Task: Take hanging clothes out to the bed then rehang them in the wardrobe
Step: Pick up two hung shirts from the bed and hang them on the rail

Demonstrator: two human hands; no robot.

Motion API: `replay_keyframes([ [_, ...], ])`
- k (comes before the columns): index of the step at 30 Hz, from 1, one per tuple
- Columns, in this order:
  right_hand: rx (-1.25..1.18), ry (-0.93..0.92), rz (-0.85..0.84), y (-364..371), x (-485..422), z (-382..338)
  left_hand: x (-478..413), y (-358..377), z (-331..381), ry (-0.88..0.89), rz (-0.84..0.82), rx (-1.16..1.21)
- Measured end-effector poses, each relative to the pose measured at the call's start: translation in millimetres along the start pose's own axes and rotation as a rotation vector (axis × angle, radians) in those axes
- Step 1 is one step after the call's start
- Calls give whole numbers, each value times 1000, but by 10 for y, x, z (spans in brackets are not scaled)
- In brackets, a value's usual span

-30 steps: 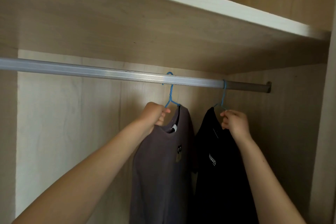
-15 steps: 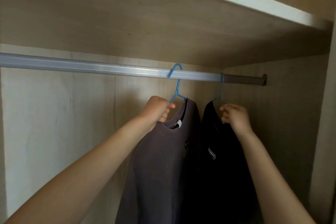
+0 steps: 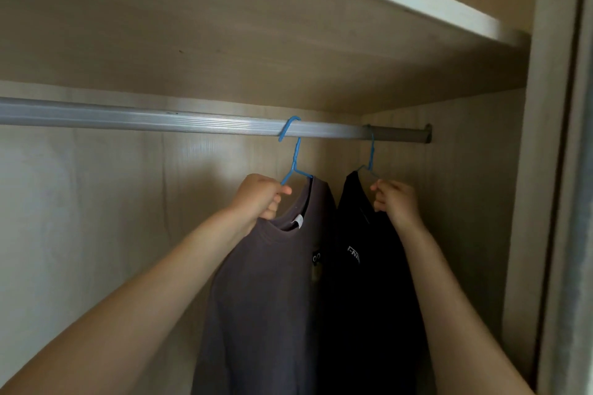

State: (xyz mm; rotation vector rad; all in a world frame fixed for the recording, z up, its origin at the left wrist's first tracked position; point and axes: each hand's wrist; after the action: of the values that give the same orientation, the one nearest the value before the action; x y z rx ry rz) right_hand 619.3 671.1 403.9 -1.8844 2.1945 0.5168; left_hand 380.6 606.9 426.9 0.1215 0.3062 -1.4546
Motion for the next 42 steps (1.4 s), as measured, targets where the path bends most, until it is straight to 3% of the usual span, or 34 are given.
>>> replay_keyframes([
  [7,-5,-17,97,-198,-211,81,-96,256,2,6,-39,25],
  [26,146,-132,121,-143,-85,109,-100,406,-69,47,-73,31],
  [28,231,-141,137,-120,-27,76,-103,410,-69,74,-42,-57],
  [31,559,-204,177,-73,223,-20,-78,392,-101,241,70,-463],
  [34,677,-447,200,73,824,-58,170,326,-170,391,142,-718],
  [38,538,-697,41,168,1847,254,877,104,-442,469,232,-518],
  [40,433,-665,-56,92,2325,544,1336,-24,-731,445,237,-388],
  [42,318,-496,-127,-1,2771,908,1802,-127,-1159,323,231,-266],
])
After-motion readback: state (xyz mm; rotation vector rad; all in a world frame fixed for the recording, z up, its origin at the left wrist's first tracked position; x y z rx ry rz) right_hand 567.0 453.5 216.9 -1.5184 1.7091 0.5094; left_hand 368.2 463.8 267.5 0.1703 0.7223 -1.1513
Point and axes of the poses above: each hand's wrist, its own x-axis away from the middle knuckle, its own y-axis out of the palm, z = x × y, and after that the axes turned 4 degrees about -z, right-handed
